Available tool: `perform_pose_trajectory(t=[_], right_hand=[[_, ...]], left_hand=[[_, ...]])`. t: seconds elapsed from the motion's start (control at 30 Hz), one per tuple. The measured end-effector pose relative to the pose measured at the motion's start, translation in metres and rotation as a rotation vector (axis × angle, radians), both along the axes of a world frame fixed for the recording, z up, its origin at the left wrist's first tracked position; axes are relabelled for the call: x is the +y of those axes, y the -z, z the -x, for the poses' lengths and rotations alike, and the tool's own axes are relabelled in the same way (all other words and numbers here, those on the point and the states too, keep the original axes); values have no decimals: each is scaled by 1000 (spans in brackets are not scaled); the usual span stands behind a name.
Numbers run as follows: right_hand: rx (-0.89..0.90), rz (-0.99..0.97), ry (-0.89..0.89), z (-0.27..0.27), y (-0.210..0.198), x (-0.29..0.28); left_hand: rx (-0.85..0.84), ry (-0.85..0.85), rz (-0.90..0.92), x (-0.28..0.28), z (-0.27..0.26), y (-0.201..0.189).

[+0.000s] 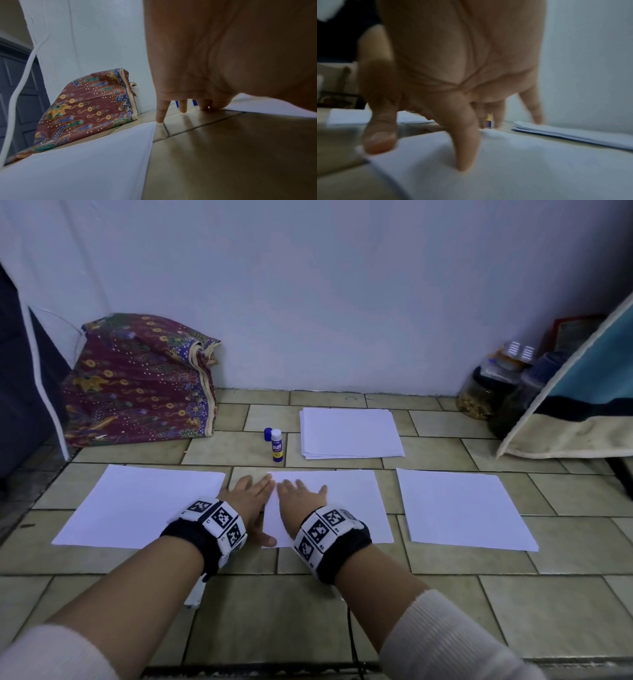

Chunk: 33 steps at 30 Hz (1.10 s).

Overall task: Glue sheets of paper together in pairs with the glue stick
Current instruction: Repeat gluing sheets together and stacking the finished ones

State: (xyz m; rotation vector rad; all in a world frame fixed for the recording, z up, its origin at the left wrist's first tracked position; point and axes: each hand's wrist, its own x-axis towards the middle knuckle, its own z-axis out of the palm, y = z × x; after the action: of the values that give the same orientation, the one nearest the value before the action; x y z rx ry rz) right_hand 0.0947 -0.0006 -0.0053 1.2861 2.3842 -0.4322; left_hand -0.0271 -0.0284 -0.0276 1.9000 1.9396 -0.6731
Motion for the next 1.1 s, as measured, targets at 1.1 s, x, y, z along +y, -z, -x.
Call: perform_pose_trajectory(t=[1.1], right_hand=[[-51,-141,158,-72,4,29]], left_hand=[[-146,163,-157,0,-38,-32]])
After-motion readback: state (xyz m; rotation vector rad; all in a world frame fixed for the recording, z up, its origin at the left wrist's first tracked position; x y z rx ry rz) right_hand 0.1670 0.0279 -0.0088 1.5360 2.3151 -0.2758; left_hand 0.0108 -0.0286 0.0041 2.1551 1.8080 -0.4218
